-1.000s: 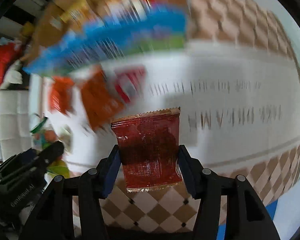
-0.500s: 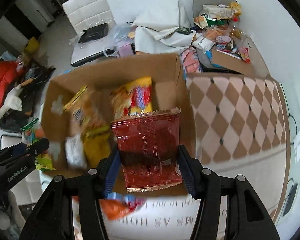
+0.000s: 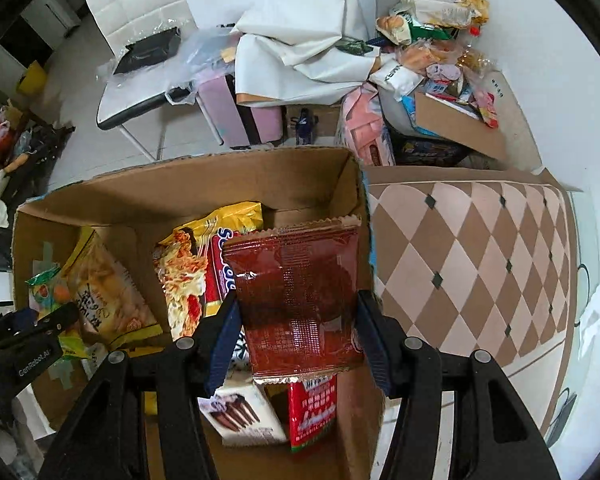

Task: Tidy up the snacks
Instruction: 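Carry both packs into the box and open both tools, then grasp the clear bun pack with the left tool while the right tool grasps the orange bag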

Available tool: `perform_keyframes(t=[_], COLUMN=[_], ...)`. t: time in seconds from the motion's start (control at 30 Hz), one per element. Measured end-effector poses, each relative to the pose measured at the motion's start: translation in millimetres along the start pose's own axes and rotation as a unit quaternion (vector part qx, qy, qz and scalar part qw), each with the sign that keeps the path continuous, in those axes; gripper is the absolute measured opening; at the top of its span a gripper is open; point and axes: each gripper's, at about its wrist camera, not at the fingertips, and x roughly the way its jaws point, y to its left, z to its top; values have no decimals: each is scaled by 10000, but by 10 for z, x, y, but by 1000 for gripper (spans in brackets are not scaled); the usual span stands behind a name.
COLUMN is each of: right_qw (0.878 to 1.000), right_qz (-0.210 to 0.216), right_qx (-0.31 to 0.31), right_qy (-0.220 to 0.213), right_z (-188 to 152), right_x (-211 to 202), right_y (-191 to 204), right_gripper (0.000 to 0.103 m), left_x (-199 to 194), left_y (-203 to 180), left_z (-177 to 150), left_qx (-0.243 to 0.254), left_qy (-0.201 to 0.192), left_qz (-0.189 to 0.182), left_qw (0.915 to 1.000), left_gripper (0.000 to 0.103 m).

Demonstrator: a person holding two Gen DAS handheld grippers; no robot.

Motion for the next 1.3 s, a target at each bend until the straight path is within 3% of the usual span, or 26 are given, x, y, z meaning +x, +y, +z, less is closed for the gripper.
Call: perform_keyframes(t=[0.13,0.17,0.2,0.23,0.3,0.83,0.93,1.1,1.3], right_qw=[9999,9999,9998,9997,9997,9998,9995,9984,9955], right_qz=[-51,-29,20,-6,-41,127,171,248,129], right_qx=[-48,-60,-83,-119,-164,-133,-140,-170,-205], right_qy=[107,134,169,193,198,-75,-220,-470,-914], right_z=[66,73,80,79,76,-241,-385,-664,-1042], right_x=[103,114,131,147,162,-192,-327,-570,-879], right_y=[41,58,84,113,146,111,102,103,93], right_gripper=[68,76,83,84,89,93,96,96,96], left_x=[67,81,85,71,37,-396,-580,-810,-1127], left_y=[38,49,53,46,24,63,66,50,-19], left_z=[59,73,85,89,93,-42,-175,-446,-879], left_qx=[-202,-278,-316,-306,-243,-295,-321,-238,-71], left_qy=[206,223,208,164,80,-548,-963,-1312,-1856], left_qz=[-207,-277,-275,-250,-220,-443,-433,-452,-280], left_qw=[9994,9990,9989,9991,9994,9971,9939,9900,9822], left_gripper=[50,50,55,63,68,76,76,84,84])
